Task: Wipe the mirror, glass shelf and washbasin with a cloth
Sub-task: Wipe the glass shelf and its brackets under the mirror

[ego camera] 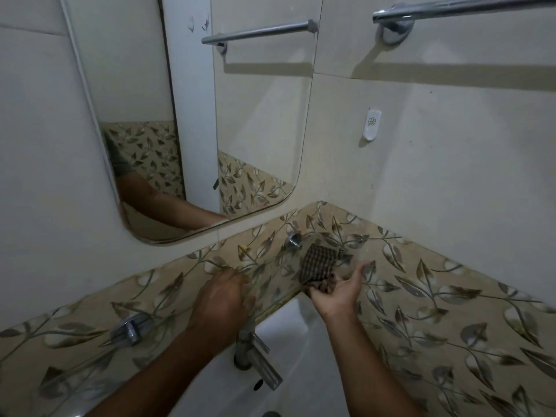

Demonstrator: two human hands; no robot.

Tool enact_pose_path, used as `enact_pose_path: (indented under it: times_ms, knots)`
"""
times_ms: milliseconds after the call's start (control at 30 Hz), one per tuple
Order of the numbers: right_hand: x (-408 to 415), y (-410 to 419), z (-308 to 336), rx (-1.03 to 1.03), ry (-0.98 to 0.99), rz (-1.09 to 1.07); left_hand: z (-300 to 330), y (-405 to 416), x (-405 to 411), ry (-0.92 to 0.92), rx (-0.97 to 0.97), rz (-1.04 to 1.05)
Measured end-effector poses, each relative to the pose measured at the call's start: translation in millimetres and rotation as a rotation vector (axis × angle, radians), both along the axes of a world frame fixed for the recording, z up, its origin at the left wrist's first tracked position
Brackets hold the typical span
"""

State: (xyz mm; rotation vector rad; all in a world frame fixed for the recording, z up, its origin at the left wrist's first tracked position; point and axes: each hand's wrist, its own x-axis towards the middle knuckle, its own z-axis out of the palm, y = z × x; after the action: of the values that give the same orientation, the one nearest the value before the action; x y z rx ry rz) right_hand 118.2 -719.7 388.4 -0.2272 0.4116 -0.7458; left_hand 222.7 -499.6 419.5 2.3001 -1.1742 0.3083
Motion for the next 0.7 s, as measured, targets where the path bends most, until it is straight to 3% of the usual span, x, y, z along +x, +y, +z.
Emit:
enact_pose_path:
  times_ms: [167,400,567,700]
  knots:
    - [4.9,2.6,1.4,-0.008,0.007,0.08,3.4,-21.1,-4.4,0.04,0.004,-0.01]
    - [8.5,-32.4,9.3,-0.032,-0.063,-0.089,5.9,-24.8,-9.0,0.056,0.002,-0.013]
    - [-3.6,-14.0,-4.5,-0.017,0.007,-0.156,1.0,7.7,3.8,0.013,-0.037,-0.025]
    - [-12.5,33.6,-7.3,-0.006,-0.008,-0.089,8.6,42.6,16.1,0.033,-0.101,-0.086]
